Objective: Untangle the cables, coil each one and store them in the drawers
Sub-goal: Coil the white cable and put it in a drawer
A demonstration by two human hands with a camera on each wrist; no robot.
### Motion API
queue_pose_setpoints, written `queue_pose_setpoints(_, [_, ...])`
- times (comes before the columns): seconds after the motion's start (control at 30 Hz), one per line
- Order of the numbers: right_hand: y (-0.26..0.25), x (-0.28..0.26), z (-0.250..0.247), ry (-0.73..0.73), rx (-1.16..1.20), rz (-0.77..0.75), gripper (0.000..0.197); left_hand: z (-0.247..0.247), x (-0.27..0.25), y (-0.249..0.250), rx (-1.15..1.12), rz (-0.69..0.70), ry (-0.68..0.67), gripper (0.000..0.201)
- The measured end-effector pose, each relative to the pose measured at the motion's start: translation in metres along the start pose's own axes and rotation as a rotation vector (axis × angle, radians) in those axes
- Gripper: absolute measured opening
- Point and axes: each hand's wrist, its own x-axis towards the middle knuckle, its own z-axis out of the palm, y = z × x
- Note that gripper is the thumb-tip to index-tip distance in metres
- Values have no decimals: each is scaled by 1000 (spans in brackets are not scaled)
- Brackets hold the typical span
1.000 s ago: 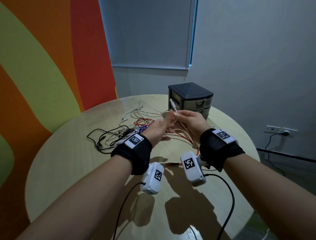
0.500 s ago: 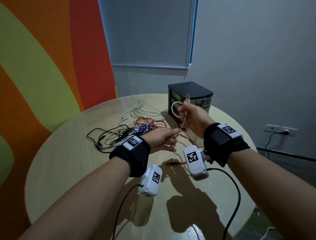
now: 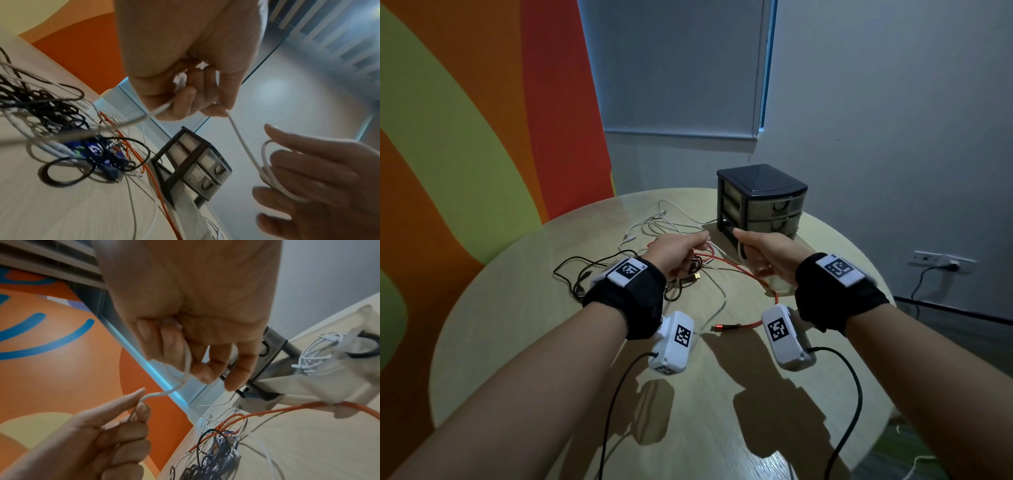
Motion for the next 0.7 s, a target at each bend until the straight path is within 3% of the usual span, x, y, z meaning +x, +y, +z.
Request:
queue_pose_setpoints(0.13, [4,0,-4,-133,102,22,62,-8,-4,7,26,-7,-39,19])
queue_pose_setpoints(0.3, [1,3,1,-186,242,-16,68,1,-15,12,202,131,-178,32])
queue_pose_setpoints(0.4, [1,3,0,-204,235,-30,65,9,-16,11,314,209,-163,30])
queue_pose_setpoints(0.57, [5,2,0,-217,203,-19,46,15,-10,7,338,209,-109,17])
queue_pose_setpoints(0.7, [9,4,2,-186,451,-38,10,17,-7,4,277,188,-60,26])
